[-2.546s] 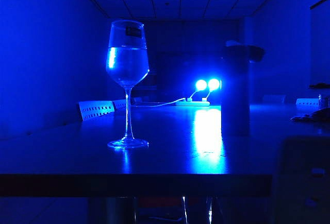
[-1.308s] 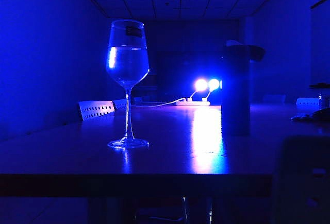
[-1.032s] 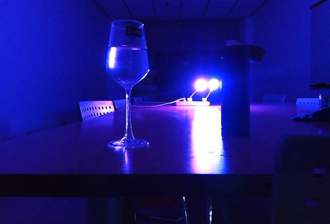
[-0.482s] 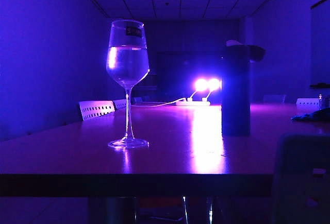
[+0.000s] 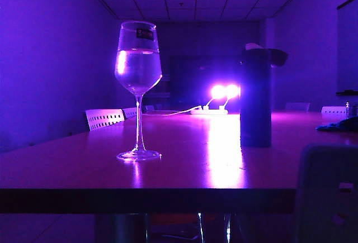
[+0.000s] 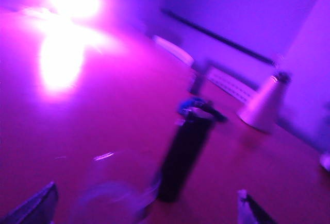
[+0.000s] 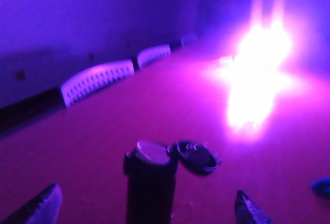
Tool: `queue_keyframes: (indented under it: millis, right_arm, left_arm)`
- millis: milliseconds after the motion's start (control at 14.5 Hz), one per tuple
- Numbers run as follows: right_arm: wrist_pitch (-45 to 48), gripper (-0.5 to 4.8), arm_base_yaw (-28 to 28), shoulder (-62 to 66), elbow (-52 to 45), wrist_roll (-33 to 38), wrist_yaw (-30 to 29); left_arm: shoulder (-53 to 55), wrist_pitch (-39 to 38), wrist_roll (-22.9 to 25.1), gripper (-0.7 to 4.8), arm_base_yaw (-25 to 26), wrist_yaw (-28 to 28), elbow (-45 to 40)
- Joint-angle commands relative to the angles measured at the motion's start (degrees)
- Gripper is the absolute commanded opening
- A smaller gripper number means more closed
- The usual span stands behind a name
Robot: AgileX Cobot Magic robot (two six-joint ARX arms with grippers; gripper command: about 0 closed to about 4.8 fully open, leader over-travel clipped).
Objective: Pick up the black thermos cup, pour some water from it into the stemmed glass, and then put the thermos cup back on the table.
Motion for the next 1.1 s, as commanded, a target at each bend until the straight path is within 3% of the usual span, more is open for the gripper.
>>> queue_keyframes:
  millis: [69,344,482,619,1101]
  right_arm:
    - [5.7,4.32,1.3,6.1,0.4,0.1,-0.2]
    - [15.2,4.31,1.9,18.1,0.4,0.1,-0.2]
    - [20.8,4.32,3.5,23.7,0.4,0.1,0.0]
    - [26.6,4.32,3.7,28.7,0.4,0.1,-0.2]
    - [37.0,4.46,4.0,40.0,0.5,0.1,0.0]
  left_arm:
    - [4.3,-3.7,5.8,4.79,-4.4,-3.4,6.1]
    - [5.0,-18.3,10.6,4.79,-4.7,-10.3,11.1]
    - [5.1,-19.4,13.9,4.79,-4.7,-10.2,12.2]
    - [6.5,-20.2,14.4,4.79,-5.1,-9.3,13.6]
    - [8.9,-20.1,17.6,4.79,-6.3,7.2,14.3]
